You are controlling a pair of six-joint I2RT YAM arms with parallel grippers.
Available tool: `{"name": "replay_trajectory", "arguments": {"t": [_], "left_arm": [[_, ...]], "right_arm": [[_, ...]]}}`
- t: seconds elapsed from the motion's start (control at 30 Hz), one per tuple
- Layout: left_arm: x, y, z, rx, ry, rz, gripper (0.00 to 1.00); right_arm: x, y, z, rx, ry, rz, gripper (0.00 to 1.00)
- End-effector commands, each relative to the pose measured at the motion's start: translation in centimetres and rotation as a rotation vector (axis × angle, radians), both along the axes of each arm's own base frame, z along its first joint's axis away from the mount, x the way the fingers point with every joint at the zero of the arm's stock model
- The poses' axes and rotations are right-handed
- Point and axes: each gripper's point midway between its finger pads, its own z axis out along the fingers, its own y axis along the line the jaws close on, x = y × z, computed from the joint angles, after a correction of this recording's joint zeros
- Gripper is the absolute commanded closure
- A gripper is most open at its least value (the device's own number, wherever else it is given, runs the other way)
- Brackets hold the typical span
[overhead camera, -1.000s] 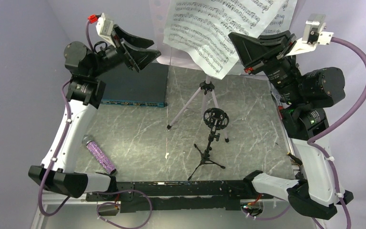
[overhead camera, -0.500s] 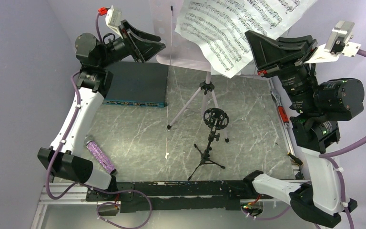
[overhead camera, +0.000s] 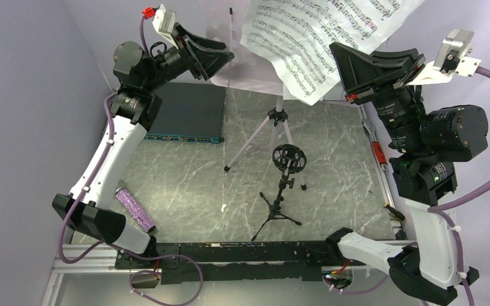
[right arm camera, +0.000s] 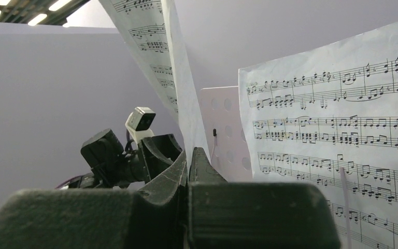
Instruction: Set up the instrument practice props
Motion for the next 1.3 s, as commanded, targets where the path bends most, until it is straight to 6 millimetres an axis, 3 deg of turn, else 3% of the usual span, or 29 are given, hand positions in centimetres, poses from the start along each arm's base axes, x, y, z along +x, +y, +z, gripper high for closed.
{"name": "replay_trajectory", "arguments": {"t": [0.0, 0.77, 1.27], "left_arm": [[0.2, 0.7, 1.7, -0.027, -0.058, 0.056, 0.42], [-0.1, -0.7, 4.1, -0.085, -0.099, -0.044, 0.6], [-0.2, -0.6, 4.2, -0.084, -0.102, -0.033, 0.96]], "right_arm": [[-0.5, -0.7, 0.5, 0.008, -0.023, -0.024, 1.0], [2.0, 0.3, -0.3, -0.018, 0.012, -0.05, 1.0], [4.5, 0.2, -0.9, 0.0, 0.06, -0.118, 1.0]]}}
